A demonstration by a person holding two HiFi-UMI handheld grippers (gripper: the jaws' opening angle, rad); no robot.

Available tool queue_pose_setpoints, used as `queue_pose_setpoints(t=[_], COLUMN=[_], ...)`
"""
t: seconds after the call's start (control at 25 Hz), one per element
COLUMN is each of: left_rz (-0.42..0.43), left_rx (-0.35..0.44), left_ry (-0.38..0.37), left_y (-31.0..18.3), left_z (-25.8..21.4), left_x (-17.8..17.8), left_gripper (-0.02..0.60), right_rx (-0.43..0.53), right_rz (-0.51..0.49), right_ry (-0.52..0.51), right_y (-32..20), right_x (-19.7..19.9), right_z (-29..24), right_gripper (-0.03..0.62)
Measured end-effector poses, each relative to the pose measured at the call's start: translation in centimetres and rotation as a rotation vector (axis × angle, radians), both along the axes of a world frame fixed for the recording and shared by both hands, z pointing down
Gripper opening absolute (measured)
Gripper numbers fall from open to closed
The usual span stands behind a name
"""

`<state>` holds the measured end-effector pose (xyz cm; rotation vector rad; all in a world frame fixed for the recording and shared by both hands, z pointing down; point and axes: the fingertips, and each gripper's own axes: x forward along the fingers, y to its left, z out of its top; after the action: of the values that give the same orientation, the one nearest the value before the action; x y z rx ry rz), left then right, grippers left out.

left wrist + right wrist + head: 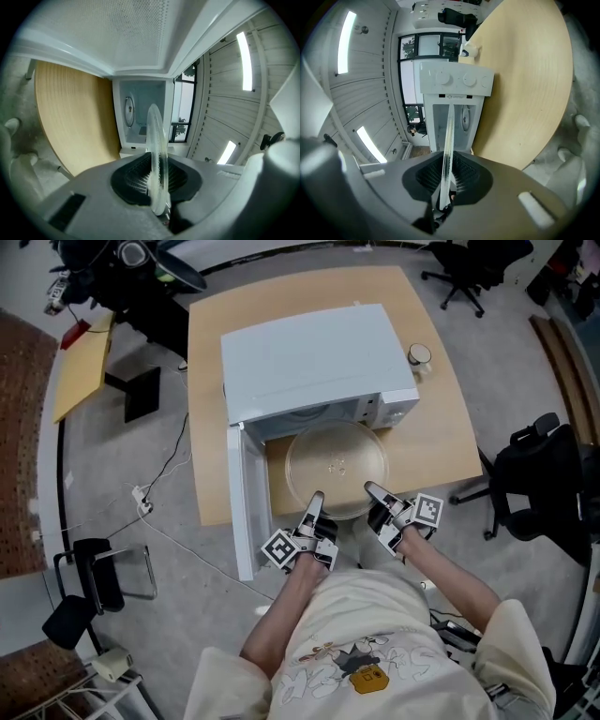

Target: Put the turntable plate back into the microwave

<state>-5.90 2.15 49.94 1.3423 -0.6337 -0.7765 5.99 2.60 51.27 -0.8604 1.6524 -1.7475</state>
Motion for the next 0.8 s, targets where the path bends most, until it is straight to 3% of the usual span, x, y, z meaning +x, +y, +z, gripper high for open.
queue_pose_setpoints(t=[0.24, 0.36, 0.52, 0.8], left_rz=[-0.108, -0.169, -0.247, -0.322], left_rx=[-0.005, -0.004, 0.007, 0.004], left_ry=[0.001, 0.010, 0.009, -0.016], left_y=[-2.5, -4.5, -7.7, -11.1], left_z=[1.8, 2.3, 3.3, 4.3], left_x=[-0.9, -1.3, -1.8, -2.3], left_gripper=[0.029, 0.029, 0.028, 0.028], right_rx=[0.009, 0.019, 0.020, 0.051], right_rz=[-0.075, -0.106, -0.107, -0.129], right_ry=[0.024, 0.020, -0.001, -0.037], right_y=[-3.3, -4.8, -7.2, -10.0], right_x=[-0.7, -1.5, -1.8, -3.8], right_z=[1.0, 1.5, 2.0, 2.2], right_gripper=[0.044, 0.102, 0.117, 0.089])
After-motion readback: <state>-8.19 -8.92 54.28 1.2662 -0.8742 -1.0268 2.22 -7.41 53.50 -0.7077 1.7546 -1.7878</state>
